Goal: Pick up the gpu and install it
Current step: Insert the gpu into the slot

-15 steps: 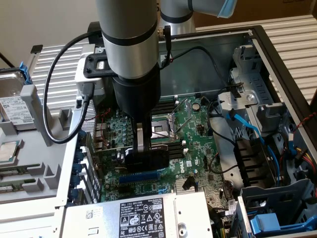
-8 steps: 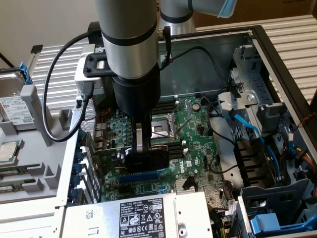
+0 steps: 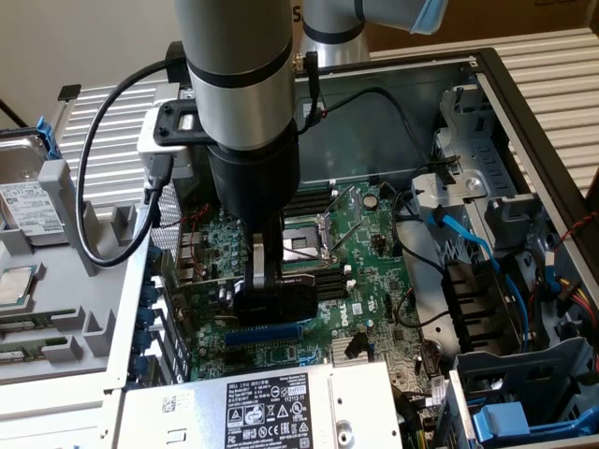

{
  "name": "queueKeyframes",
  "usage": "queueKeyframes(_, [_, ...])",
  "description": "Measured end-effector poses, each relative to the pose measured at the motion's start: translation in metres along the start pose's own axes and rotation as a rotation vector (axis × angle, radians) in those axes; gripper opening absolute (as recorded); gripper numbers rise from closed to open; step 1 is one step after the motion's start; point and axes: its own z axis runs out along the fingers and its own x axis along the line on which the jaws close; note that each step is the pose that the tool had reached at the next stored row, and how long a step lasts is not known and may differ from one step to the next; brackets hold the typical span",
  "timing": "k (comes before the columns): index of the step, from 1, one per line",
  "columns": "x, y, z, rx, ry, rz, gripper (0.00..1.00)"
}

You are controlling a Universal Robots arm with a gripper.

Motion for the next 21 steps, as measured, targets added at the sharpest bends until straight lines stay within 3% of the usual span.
queueKeyframes(9, [0.0003,0.0002,-0.0001,0.0003,0.0002,0.007,0.26])
queueKeyframes(21, [0.0006,0.0019,0.0002,0.0031,-0.0045,0.006,0.26])
